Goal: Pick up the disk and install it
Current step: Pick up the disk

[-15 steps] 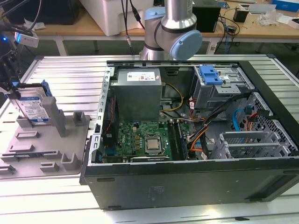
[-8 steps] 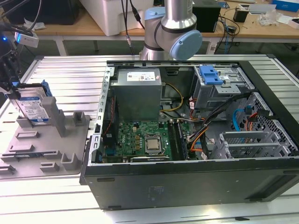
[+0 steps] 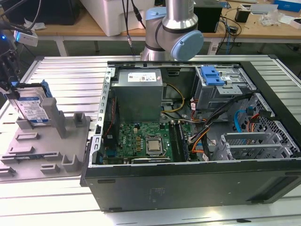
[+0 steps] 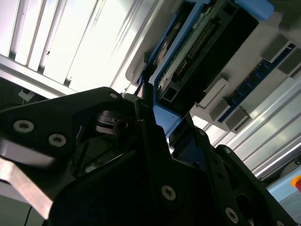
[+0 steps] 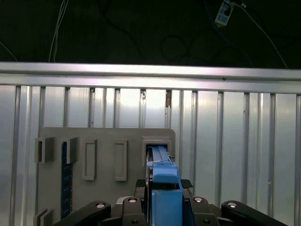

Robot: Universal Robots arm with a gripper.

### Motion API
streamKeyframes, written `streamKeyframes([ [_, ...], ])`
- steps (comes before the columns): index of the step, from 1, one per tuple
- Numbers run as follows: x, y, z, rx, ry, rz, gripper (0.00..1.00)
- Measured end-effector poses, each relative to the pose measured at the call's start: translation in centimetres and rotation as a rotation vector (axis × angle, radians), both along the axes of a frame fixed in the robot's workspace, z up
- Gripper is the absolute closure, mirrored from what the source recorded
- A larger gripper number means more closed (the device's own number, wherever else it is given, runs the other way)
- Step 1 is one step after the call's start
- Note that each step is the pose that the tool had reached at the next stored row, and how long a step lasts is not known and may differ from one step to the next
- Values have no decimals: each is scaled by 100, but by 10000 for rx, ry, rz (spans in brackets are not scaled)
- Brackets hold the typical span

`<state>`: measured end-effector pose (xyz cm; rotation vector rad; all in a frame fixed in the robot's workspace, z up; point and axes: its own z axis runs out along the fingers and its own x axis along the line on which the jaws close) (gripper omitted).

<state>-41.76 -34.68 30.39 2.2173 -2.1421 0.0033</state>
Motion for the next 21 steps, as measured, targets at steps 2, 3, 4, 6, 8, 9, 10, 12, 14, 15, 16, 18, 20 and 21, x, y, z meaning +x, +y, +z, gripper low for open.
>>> streamKeyframes([
  [2, 0, 0, 13, -17, 0, 0, 63],
  [3, 0, 0, 21, -26, 0, 0, 63],
  [4, 0, 0, 31, -37, 0, 0, 63],
  [6, 0, 1, 48, -52, 0, 0, 63],
  [8, 0, 2, 65, -69, -1, 0, 63],
  [9, 0, 3, 71, -76, 0, 0, 63],
  [10, 0, 4, 77, -82, -1, 1, 63],
  [12, 0, 5, 91, -95, -1, 0, 63],
  [14, 0, 7, 109, -111, -1, 0, 63],
  [15, 0, 8, 117, -119, 0, 0, 63],
  [16, 0, 10, 134, -136, 0, 0, 63],
  [18, 0, 12, 150, -155, 0, 1, 63],
  [20, 0, 13, 166, -173, 0, 2, 63],
  [21, 0, 14, 177, -187, 0, 1, 63],
])
